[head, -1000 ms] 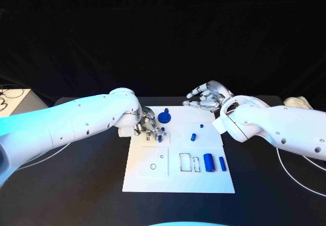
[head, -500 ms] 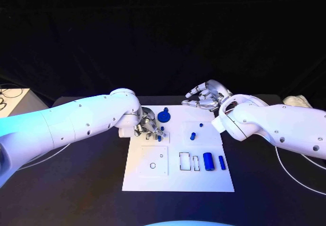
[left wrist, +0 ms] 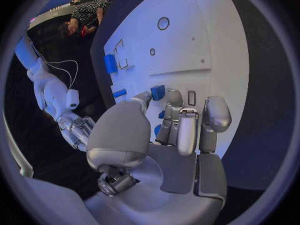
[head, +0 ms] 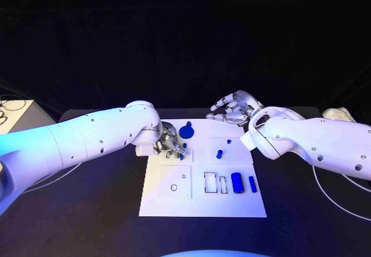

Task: Assemble the parts on the task board

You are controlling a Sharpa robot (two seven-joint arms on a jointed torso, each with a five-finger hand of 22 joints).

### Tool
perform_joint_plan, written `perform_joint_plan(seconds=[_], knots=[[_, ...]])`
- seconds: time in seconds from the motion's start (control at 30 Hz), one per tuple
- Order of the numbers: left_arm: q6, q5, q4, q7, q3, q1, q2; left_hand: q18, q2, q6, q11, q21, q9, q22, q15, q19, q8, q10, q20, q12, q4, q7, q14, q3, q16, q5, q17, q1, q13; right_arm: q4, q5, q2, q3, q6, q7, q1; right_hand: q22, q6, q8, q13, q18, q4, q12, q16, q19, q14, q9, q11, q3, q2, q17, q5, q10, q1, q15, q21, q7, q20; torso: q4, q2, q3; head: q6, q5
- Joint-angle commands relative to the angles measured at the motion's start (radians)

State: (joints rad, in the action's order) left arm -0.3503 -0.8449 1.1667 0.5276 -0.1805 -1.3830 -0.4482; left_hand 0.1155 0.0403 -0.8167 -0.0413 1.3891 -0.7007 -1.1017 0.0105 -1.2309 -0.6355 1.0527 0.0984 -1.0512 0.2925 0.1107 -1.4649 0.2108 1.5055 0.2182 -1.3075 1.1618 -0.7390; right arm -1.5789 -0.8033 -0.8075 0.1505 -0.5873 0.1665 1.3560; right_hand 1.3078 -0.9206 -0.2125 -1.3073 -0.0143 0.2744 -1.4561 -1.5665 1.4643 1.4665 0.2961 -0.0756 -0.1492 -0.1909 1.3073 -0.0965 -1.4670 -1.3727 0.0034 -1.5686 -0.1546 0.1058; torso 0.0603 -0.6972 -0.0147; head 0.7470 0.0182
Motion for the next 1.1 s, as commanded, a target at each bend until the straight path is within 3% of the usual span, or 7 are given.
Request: perform_joint_plan(seconds=[0.03, 0.57, 0.73, 0.83, 0.97, 1.1], knots=[[0.012, 0.021, 0.002, -0.006, 0.0, 0.001, 0.004, -0.019, 0.001, 0.005, 0.003, 0.007, -0.004, -0.003, 0.006, -0.002, 0.002, -0.003, -0.001, -0.007, -0.001, -0.004, -0.03, 0.022, 0.003, 0.003, -0.11, 0.026, -0.003, 0.001, -0.005, 0.002, -0.001, 0.018, -0.001, 0.0, 0.263, 0.005, -0.004, -0.167, 0.014, 0.007, 0.002, -0.004, 0.106, 0.104, 0.001, 0.0, 0.002, 0.003, 0.263, -0.001, -0.001, 0.005, 0.0, -0.002, -0.002, 0.001, 0.0007, 0.0, -0.0002, 0.002, 0.001], [0.011, 0.031, 0.007, -0.007, 0.0, 0.001, 0.002, -0.02, 0.01, -0.003, 0.009, 0.01, -0.015, -0.011, 0.01, -0.006, 0.0, 0.005, -0.004, -0.013, -0.001, -0.009, -0.034, 0.067, 0.006, 0.001, -0.119, 0.067, -0.008, 0.004, -0.006, 0.004, 0.0, 0.021, 0.002, 0.0, 0.263, 0.005, -0.005, -0.166, 0.014, 0.007, 0.003, -0.004, 0.106, 0.104, 0.001, 0.0, 0.002, 0.004, 0.263, -0.001, -0.001, 0.004, 0.0, -0.002, -0.002, 0.001, 0.0001, 0.001, -0.0002, 0.006, 0.0], [0.021, 0.045, 0.013, -0.008, 0.001, 0.001, -0.004, -0.021, 0.023, -0.006, 0.017, 0.013, -0.04, -0.017, 0.017, -0.007, -0.011, 0.015, -0.011, -0.013, -0.004, -0.017, -0.039, 0.172, 0.01, 0.001, -0.129, 0.134, -0.01, 0.004, -0.007, 0.004, 0.0, 0.022, 0.002, 0.0, 0.263, 0.005, -0.006, -0.166, 0.014, 0.007, 0.002, -0.004, 0.106, 0.104, 0.001, 0.0, 0.002, 0.005, 0.263, -0.001, -0.001, 0.003, 0.0, -0.002, -0.002, 0.001, 0.0, 0.0, -0.0007, 0.006, 0.001], [0.034, 0.054, 0.019, -0.009, 0.001, 0.001, -0.014, -0.023, 0.058, 0.004, 0.024, 0.019, -0.094, -0.029, 0.025, -0.014, -0.043, 0.035, -0.018, -0.015, -0.029, -0.024, -0.046, 0.359, 0.015, -0.001, -0.142, 0.187, -0.015, 0.005, -0.007, 0.003, 0.0, 0.023, 0.002, -0.001, 0.263, 0.005, -0.006, -0.166, 0.014, 0.007, 0.002, -0.004, 0.106, 0.104, 0.001, 0.0, 0.002, 0.005, 0.263, -0.001, -0.001, 0.003, 0.0, -0.002, -0.002, 0.001, -0.0004, 0.0, -0.0008, 0.007, 0.001], [0.05, 0.065, 0.03, -0.008, 0.002, 0.001, -0.033, -0.024, 0.091, 0.011, 0.023, 0.022, -0.136, -0.034, 0.024, -0.016, -0.066, 0.052, -0.019, -0.028, -0.079, -0.022, -0.052, 0.501, 0.02, -0.002, -0.154, 0.163, -0.031, 0.006, -0.007, 0.002, 0.0, 0.024, 0.002, -0.001, 0.263, 0.005, -0.006, -0.166, 0.014, 0.007, 0.002, -0.004, 0.106, 0.104, 0.001, 0.0, 0.002, 0.005, 0.263, -0.001, -0.001, 0.003, 0.0, -0.002, -0.002, 0.001, -0.0002, 0.0, -0.001, 0.008, 0.003], [0.068, 0.065, 0.041, -0.006, 0.004, 0.001, -0.051, -0.023, 0.108, 0.01, 0.024, 0.022, -0.158, -0.033, 0.026, -0.014, -0.078, 0.063, -0.02, -0.037, -0.11, -0.024, -0.056, 0.563, 0.023, -0.002, -0.161, 0.123, -0.042, 0.005, -0.01, -0.002, 0.0, 0.023, -0.001, -0.002, 0.263, 0.005, -0.008, -0.169, 0.014, 0.007, -0.001, -0.004, 0.106, 0.104, 0.002, 0.0, 0.002, 0.006, 0.263, -0.001, -0.004, 0.002, 0.0, -0.002, -0.002, 0.001, 0.0028, 0.001, -0.002, 0.009, 0.003]])
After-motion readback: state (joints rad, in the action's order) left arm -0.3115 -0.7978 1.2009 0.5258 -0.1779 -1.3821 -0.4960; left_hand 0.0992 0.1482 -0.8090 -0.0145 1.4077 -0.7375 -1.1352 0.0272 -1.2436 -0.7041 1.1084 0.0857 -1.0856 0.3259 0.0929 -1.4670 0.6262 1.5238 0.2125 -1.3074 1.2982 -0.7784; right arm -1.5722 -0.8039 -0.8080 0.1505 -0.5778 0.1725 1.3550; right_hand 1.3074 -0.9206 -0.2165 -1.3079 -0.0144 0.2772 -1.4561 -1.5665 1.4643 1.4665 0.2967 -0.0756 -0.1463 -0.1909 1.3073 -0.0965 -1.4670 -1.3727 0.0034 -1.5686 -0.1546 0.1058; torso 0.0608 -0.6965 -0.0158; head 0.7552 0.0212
